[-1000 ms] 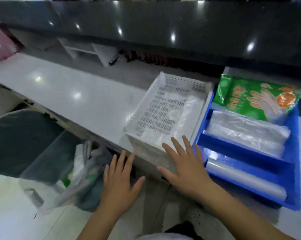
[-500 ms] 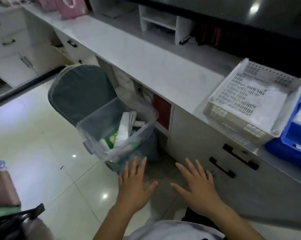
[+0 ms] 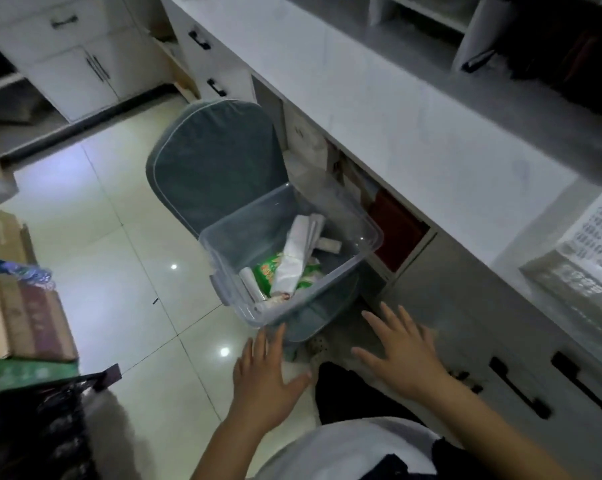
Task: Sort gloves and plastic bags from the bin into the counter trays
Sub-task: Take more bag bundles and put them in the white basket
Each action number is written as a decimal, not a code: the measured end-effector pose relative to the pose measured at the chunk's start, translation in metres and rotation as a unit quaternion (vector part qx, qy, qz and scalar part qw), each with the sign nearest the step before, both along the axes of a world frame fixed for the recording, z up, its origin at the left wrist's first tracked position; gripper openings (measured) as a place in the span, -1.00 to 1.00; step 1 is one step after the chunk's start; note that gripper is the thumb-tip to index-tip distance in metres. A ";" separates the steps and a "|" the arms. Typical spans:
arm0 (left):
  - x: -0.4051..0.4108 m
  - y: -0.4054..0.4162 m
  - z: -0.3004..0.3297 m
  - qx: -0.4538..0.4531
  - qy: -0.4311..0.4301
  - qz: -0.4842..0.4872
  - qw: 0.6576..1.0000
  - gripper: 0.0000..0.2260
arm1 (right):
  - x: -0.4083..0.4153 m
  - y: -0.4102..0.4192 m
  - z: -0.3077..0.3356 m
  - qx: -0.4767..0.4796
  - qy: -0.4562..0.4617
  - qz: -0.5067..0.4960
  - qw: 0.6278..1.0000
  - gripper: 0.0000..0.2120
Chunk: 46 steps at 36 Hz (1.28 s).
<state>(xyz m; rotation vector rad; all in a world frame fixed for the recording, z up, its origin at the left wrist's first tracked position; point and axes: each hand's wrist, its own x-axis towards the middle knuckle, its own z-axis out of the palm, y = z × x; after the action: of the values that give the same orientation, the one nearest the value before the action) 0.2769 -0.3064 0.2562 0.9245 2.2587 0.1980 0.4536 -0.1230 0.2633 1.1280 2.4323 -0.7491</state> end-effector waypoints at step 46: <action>-0.263 0.254 -0.307 -0.160 -0.293 0.231 0.914 -0.61 | -0.195 -0.002 -0.161 -0.026 -0.108 -0.190 0.976 -0.26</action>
<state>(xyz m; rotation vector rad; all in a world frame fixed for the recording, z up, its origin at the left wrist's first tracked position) 0.0140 -0.0526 -0.0507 0.1104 1.8238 0.2613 0.2585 -0.1248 0.1024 1.5878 2.0314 -0.7487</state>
